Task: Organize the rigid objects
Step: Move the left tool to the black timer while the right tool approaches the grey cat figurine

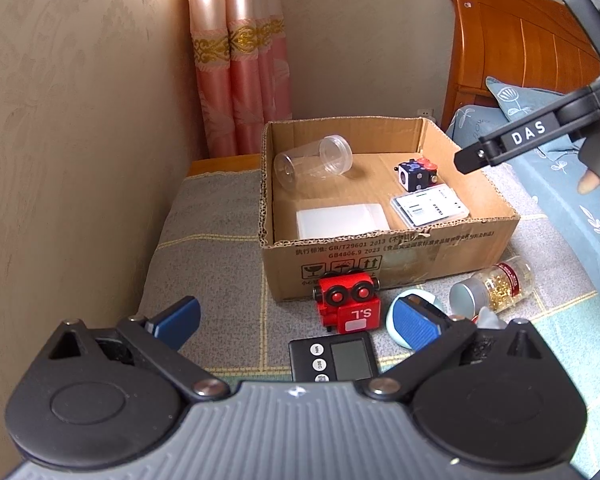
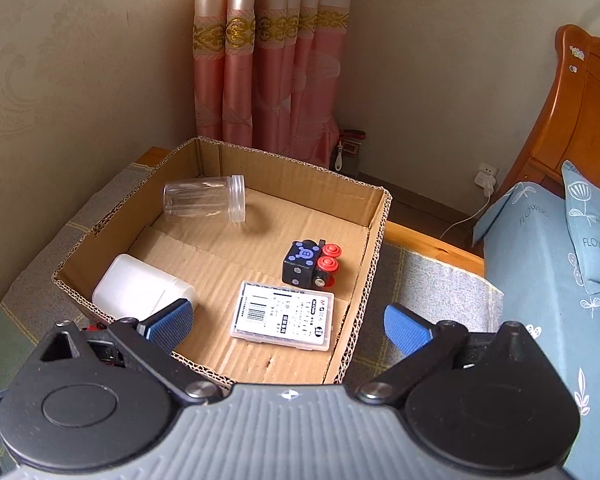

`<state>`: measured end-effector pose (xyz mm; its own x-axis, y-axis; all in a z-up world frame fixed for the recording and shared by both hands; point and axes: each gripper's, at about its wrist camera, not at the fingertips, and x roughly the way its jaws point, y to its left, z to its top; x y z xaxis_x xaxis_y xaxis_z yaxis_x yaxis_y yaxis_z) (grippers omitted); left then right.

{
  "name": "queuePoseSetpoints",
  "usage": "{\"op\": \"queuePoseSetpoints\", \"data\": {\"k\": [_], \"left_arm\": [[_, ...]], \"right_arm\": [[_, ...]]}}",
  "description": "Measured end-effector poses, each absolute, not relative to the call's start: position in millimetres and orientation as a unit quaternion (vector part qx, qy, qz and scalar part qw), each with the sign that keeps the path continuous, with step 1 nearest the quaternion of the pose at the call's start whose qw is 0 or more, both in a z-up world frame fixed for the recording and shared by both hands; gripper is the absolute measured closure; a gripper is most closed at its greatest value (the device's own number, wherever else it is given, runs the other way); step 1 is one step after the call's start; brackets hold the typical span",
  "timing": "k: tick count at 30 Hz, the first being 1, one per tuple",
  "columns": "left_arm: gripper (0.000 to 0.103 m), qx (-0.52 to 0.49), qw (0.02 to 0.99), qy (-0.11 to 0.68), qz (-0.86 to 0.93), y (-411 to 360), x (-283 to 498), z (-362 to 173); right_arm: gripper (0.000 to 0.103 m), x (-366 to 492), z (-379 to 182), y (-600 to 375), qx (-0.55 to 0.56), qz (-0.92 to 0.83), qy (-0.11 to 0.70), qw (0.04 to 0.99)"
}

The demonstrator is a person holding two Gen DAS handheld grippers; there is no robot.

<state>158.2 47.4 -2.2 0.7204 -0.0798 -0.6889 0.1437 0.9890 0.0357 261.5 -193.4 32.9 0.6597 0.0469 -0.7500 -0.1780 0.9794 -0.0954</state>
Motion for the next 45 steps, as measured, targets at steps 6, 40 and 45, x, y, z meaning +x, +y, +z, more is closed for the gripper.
{"op": "queuePoseSetpoints", "data": {"k": [6,40,45], "left_arm": [[0.001,0.049,0.923,0.375,-0.065,44.5,157.7,-8.6],[0.001,0.071,0.883,0.457,-0.086,33.7,178.9,-79.3],[0.000,0.059,0.880,0.464,-0.084,31.3,185.7,-88.5]], "right_arm": [[0.000,229.4,25.7,-204.2,-0.035,0.046,0.400,0.915],[0.000,118.6,-85.9,-211.3,-0.025,0.000,0.473,0.881],[0.000,114.9,-87.7,-213.7,-0.014,0.003,0.465,0.885]]}}
